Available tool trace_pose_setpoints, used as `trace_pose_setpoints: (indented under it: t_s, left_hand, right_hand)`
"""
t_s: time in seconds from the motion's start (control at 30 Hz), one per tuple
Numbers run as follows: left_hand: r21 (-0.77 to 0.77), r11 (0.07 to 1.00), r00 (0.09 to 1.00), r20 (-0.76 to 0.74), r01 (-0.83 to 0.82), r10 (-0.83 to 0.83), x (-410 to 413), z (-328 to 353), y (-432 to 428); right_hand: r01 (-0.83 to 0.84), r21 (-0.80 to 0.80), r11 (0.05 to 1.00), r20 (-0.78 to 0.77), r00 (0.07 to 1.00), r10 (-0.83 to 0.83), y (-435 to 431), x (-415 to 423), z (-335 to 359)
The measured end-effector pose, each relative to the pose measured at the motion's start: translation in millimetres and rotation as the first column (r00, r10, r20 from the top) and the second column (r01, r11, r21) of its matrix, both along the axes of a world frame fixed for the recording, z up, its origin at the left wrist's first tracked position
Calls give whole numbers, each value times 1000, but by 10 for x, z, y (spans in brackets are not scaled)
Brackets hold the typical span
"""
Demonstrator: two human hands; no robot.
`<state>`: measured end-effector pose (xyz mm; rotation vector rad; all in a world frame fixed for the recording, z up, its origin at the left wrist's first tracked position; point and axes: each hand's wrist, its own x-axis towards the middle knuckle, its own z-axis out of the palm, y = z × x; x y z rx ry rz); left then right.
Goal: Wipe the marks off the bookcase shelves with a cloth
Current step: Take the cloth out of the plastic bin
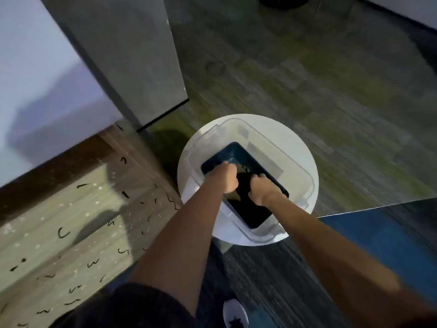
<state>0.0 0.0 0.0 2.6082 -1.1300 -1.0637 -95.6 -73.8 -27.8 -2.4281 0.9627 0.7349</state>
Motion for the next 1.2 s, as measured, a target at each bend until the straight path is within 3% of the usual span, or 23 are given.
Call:
trace_pose_setpoints:
  t_s: [0.17,0.37,0.5,0.63,0.73,0.87,0.97,1.1,1.2]
  left_hand:
    - [258,966,999,47,-5,-8,140,-514,-216]
    - [287,955,997,-18,-71,79,119,-674,-365]
    - [197,974,993,-11,-112,116,116,-584,-358]
    - [71,987,989,-29,-143,146,129,-306,-283]
    - [-121,974,982,-43,-189,185,132,41,-145]
    - [-441,849,957,-133,-291,259,12,584,303]
    - [-604,671,903,-272,-429,333,-150,967,854]
    - [-600,419,730,-594,-682,338,-313,1359,1539]
    - [-603,361,702,-588,-711,401,-358,1442,2205]
  right_hand:
    - [44,-47,998,-76,996,-48,-12,211,-358]
    - [25,-166,986,-23,999,-30,12,335,-440]
    - [-3,-154,988,44,999,10,10,336,-374]
    - [67,-103,992,128,990,-53,-33,222,-143]
    - [96,-91,991,225,972,-74,-25,89,157]
    - [143,-113,983,450,890,-78,95,-79,599]
    - [187,-113,976,684,727,-60,480,-186,989]
    - [206,-67,976,861,506,-48,1161,-219,1365]
    - [124,54,991,910,403,-100,1865,-225,1400]
